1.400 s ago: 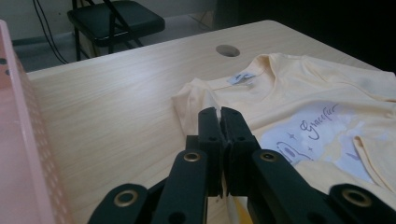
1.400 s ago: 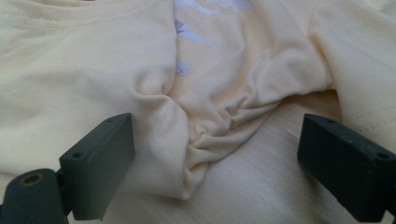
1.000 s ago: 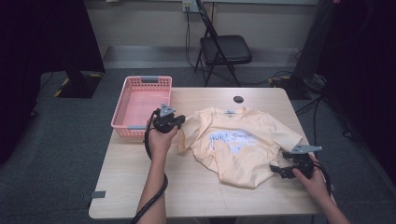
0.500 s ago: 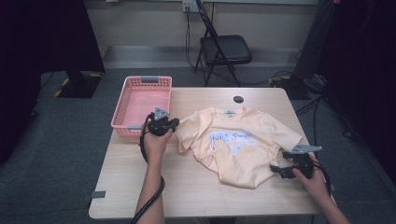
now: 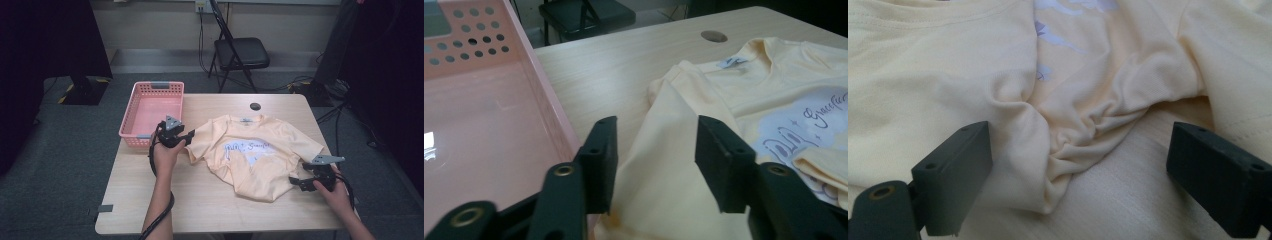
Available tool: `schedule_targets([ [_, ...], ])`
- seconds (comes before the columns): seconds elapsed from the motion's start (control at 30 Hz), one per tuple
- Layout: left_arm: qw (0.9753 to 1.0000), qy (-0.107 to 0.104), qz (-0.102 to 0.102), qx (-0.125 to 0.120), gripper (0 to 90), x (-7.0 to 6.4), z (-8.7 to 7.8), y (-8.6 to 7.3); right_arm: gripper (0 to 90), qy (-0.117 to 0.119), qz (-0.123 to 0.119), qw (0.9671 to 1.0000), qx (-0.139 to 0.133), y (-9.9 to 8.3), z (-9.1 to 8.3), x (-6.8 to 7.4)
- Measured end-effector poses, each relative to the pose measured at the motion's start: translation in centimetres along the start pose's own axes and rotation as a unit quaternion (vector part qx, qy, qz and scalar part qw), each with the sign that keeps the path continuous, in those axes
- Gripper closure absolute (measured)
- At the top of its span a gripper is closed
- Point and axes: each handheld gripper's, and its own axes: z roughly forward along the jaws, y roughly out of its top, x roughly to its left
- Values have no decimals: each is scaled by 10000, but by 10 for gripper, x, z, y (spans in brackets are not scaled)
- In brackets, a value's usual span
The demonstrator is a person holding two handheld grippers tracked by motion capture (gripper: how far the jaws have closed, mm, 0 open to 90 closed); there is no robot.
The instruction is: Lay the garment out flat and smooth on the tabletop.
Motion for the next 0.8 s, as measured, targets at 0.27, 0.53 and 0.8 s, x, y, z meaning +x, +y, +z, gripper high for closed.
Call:
schedule_targets([
  [0.27, 9996, -55, 264, 59, 319, -11, 3, 4, 100, 0, 1, 10000, 0, 0, 0, 0],
  [0.53, 9982, -246, 526, 154, 220, -24, -2, 3, 101, -1, 0, 10000, 0, 0, 0, 0],
  [0.8, 9949, -583, 794, 239, 168, -43, -8, -5, 101, -3, 1, 10000, 0, 0, 0, 0],
])
